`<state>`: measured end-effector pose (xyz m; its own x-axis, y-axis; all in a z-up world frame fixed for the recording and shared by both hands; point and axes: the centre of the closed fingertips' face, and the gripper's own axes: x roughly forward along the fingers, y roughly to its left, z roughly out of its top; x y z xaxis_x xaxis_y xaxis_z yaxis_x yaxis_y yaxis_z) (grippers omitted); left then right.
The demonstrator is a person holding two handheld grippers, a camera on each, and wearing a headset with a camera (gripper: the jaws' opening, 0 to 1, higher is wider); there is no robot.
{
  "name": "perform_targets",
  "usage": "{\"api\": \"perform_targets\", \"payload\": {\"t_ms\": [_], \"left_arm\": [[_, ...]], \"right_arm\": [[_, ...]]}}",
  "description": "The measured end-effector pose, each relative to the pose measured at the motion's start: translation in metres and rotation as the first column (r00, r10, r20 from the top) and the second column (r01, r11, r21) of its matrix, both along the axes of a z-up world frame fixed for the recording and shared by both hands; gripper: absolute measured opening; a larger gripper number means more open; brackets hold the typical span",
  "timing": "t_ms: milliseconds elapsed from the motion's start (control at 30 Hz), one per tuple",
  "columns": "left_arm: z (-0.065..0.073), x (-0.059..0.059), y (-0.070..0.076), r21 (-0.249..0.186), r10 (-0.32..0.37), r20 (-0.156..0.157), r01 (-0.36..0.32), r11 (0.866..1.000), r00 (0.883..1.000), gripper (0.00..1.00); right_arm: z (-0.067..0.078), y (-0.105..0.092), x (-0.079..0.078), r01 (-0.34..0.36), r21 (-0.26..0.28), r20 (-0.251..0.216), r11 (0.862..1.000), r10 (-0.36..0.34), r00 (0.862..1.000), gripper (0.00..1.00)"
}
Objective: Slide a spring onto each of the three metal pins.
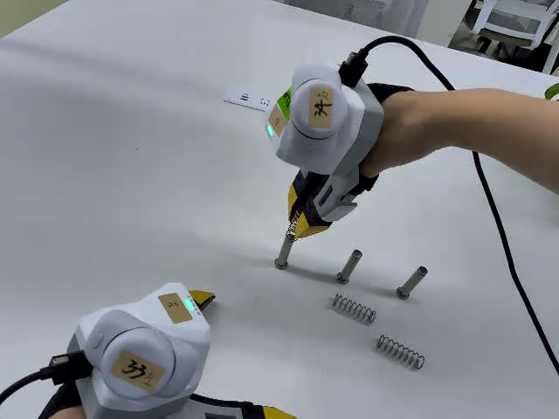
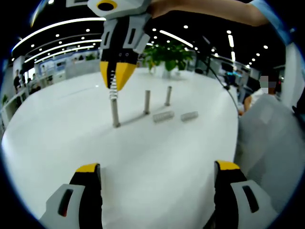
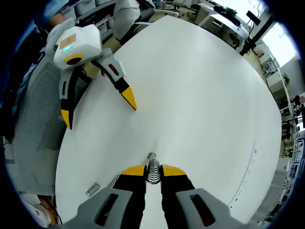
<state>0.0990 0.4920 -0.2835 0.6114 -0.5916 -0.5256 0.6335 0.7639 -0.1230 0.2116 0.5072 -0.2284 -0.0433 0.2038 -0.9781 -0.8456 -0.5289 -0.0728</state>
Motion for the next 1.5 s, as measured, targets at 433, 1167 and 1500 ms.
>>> {"api": "perform_targets", "payload": {"t_ms": [433, 1167, 1500], "left_arm": [[-0.003, -0.002, 0.000, -0.003, 0.001, -0.010, -0.001, 1.000, 1.000, 1.00], [-0.004, -0.002, 0.005, -0.009, 0.011, -0.015, -0.011, 1.000, 1.000, 0.99], [-0.004, 0.000, 0.003, -0.015, 0.009, -0.020, -0.009, 1.000, 1.000, 0.99]], "right_arm": [[-0.002, -0.001, 0.000, -0.010, -0.015, 0.002, 1.000, 0.010, 1.000, 0.12], [-0.024, 0.003, -0.001, -0.015, -0.047, -0.005, 0.999, 0.014, 1.000, 0.13], [-0.041, 0.004, -0.001, -0.021, -0.053, -0.008, 0.998, 0.020, 1.000, 0.13]]}}
